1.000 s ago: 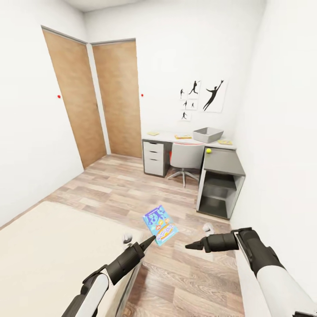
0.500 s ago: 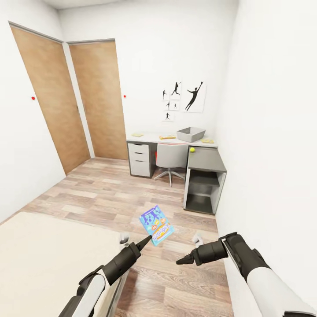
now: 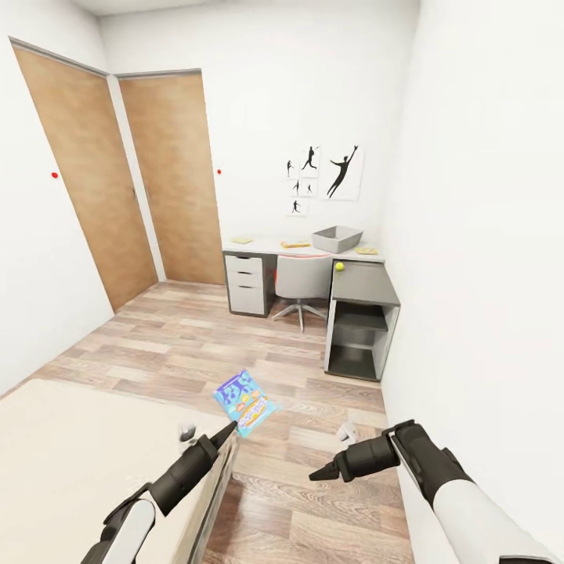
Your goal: Put all the toys in the child's room - the three board games (two on the bed and one on the table), the two jigsaw puzzles on the table, and the tennis ball on the table - inside the toy box on the table in the child's room.
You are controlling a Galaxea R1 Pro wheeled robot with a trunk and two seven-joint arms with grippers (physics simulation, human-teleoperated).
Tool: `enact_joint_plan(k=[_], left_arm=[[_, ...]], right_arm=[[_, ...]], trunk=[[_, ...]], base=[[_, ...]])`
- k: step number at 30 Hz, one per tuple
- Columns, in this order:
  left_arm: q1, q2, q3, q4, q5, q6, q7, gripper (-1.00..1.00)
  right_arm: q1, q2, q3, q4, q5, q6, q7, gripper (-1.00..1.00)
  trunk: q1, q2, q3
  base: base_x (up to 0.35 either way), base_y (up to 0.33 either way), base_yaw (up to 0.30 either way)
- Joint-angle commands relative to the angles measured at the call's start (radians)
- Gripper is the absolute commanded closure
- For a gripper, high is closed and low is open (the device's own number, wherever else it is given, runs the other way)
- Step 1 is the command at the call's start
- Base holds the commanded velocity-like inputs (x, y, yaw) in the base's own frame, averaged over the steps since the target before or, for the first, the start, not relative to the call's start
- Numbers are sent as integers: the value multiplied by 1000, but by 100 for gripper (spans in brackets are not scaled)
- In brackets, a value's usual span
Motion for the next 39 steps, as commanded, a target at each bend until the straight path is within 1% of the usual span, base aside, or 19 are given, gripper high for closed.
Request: enact_joint_plan(k=[1, 3, 11, 39], left_arm=[[0, 2, 4, 0, 10, 8, 0, 100], [2, 5, 12, 0, 11, 8, 0, 100], [4, 7, 23, 0, 11, 8, 1, 100], [4, 7, 24, -1, 11, 9, 1, 100]], right_arm=[[-1, 1, -2, -1, 5, 6, 4, -100], [0, 1, -2, -1, 5, 0, 2, -100], [0, 1, 0, -1, 4, -7, 0, -100], [1, 0, 0, -14, -3, 1, 9, -100]], trunk=[[0, -2, -2], [0, -2, -2], [0, -2, -2], [0, -2, -2]], base=[[0, 0, -5], [0, 0, -4], [0, 0, -2], [0, 0, 0]])
